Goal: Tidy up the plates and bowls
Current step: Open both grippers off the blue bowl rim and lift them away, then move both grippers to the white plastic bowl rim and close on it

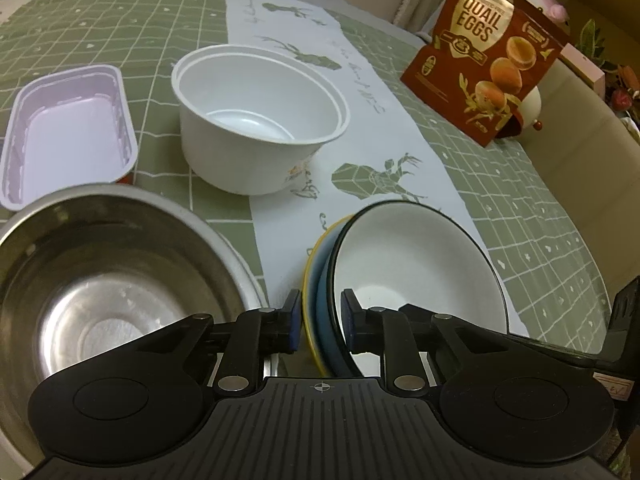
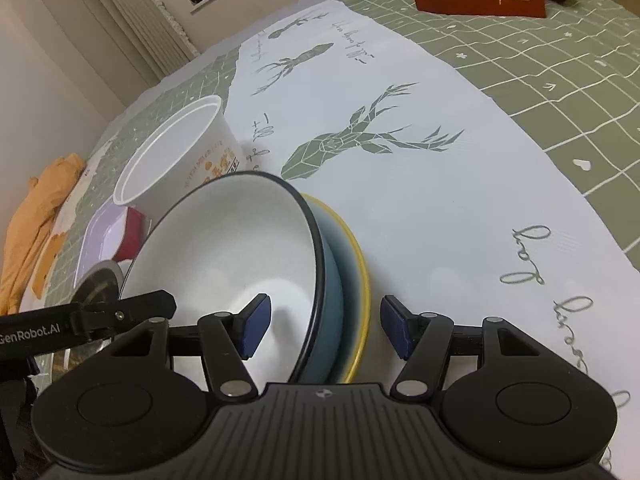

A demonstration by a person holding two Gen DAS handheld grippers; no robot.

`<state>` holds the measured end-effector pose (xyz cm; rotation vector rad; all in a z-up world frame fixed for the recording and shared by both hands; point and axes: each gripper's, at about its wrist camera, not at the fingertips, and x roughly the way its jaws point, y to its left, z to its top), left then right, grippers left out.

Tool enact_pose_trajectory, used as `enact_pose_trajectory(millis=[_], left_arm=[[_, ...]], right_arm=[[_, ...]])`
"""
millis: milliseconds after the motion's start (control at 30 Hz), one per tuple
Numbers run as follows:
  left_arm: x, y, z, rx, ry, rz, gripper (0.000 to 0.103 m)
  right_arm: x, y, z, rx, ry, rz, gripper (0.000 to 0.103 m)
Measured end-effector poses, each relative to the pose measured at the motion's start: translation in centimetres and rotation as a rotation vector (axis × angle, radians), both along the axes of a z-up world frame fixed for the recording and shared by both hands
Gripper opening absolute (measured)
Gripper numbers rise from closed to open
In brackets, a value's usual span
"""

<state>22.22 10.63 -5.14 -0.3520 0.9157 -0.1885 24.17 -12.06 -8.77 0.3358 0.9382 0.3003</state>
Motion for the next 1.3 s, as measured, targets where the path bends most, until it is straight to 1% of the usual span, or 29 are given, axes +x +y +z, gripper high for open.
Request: enact_pose_trajectory(millis=[100,233,300,367,433,500,533,600,667,700,733,767,800,833,867,900,933,967,1033,1067,1133,1233,1300], left_arm=[[-0.5,0.3,0.0,-0.023,0.0,-0.002,0.024],[-1.1,1.2,0.4,-0.063,-0.005,0.009,0.025],[-1.5,1.7,0.9,-0.079,-0.019,0.016,0.022],[-2.0,2.4,1.7,-0.09,-0.039,0.022,0.021],[-2.6,3.4,3.0,-0.125,-0.062,0.022,0.021],[-3.3,4.8,5.1,-0.163,-0.104,0.031,0.021],[-3.5,5.4,6.4,-0.171,-0.131,0.038,0.021],[-3.9,6.4,9.3,-0.168,-0.21,0.053,0.021],[-3.8,7.0,12.0,-0.113,-0.304,0.082,0.022],[-3.6,7.3,13.0,-0.079,-0.347,0.096,0.022],[-3.1,7.6,13.4,-0.053,-0.376,0.115,0.022],[-2.5,8.0,13.5,-0.039,-0.388,0.138,0.022],[-1.8,8.5,13.0,-0.037,-0.387,0.156,0.022],[-1.1,9.0,12.3,-0.045,-0.375,0.169,0.022],[-0.1,9.5,11.5,-0.058,-0.345,0.185,0.022],[1.2,10.0,10.6,-0.069,-0.31,0.201,0.022],[2.3,10.4,9.8,-0.076,-0.282,0.21,0.022],[3.4,10.8,8.8,-0.091,-0.251,0.217,0.022],[4.9,11.6,6.9,-0.135,-0.192,0.213,0.022],[5.5,11.9,6.2,-0.16,-0.169,0.207,0.022],[6.2,12.3,5.2,-0.185,-0.151,0.212,0.022],[7.1,12.4,4.3,-0.187,-0.155,0.222,0.022],[7.7,12.4,3.8,-0.157,-0.156,0.248,0.022]], right_arm=[[-0.6,0.7,0.4,-0.063,-0.014,0.002,0.062],[-1.9,1.3,1.5,-0.14,-0.073,-0.007,0.063],[-2.5,1.4,2.2,-0.186,-0.104,-0.021,0.068],[-3.1,1.5,2.9,-0.242,-0.149,-0.033,0.069],[-3.4,1.5,4.1,-0.258,-0.176,-0.001,0.073],[-3.5,1.2,6.0,-0.237,-0.181,0.036,0.075],[-3.6,0.9,7.2,-0.222,-0.189,0.045,0.075],[-3.7,0.3,10.1,-0.201,-0.228,0.058,0.076],[-3.8,0.3,13.1,-0.225,-0.288,0.084,0.076],[-3.8,0.6,14.9,-0.257,-0.337,0.106,0.076],[-4.0,1.0,16.4,-0.287,-0.377,0.116,0.076],[-3.9,1.5,17.7,-0.316,-0.412,0.121,0.076],[-3.7,2.1,18.9,-0.339,-0.437,0.123,0.078],[-3.2,2.7,19.9,-0.348,-0.443,0.131,0.08],[-2.5,3.1,20.4,-0.328,-0.428,0.15,0.086],[-1.5,3.6,20.6,-0.281,-0.394,0.185,0.088],[-0.2,4.1,20.4,-0.23,-0.338,0.214,0.088],[1.0,4.7,19.9,-0.201,-0.275,0.22,0.088],[3.6,6.1,18.2,-0.185,-0.143,0.209,0.088],[4.7,6.9,17.4,-0.195,-0.097,0.204,0.088],[6.9,8.5,15.8,-0.241,-0.046,0.191,0.088],[9.5,10.8,14.5,-0.325,-0.034,0.17,0.088],[11.3,12.2,13.7,-0.352,-0.03,0.165,0.088]])
